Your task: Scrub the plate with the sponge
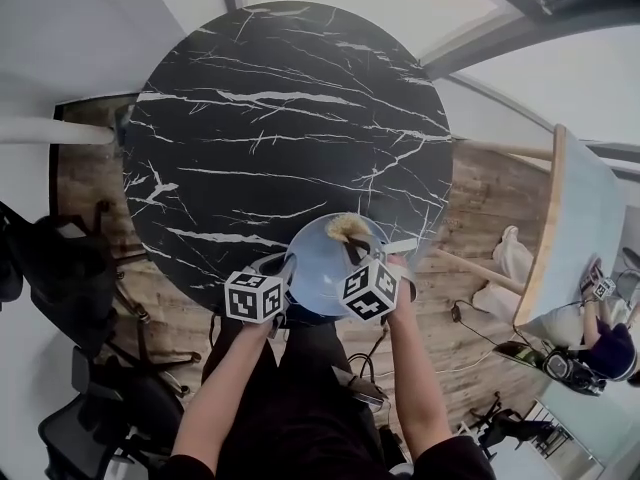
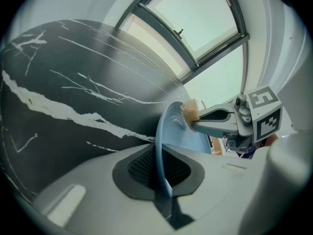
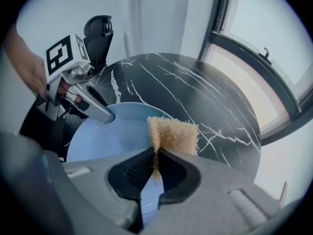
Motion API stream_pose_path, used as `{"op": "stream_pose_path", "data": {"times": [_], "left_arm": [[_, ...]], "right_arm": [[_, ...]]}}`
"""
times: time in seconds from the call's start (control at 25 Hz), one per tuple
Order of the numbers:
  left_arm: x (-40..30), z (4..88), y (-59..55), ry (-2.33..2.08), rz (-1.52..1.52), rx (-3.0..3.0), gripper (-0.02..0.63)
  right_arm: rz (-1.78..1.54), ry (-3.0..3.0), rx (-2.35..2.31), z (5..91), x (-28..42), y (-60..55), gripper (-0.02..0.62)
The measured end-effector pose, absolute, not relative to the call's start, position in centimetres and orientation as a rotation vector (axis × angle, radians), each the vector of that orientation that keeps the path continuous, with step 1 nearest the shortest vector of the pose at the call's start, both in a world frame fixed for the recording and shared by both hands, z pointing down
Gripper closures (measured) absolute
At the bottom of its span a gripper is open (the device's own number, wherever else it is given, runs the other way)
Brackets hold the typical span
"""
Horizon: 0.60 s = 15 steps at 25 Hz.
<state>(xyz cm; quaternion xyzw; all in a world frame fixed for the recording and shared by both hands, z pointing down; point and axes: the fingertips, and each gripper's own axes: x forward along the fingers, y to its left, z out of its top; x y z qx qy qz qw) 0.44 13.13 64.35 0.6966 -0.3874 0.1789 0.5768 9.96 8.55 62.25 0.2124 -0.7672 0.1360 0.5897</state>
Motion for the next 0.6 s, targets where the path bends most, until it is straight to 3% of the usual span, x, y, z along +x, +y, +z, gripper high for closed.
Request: {"op": "stream_pose_path", "data": {"times": [0.6], "left_arm": [[0.4,64.4,13.0,-0.925,0.397,1.615,0.588]], "right_arm": [[0.279,-1.686,0.519,64.5,11.4,9.5,0.572]]}}
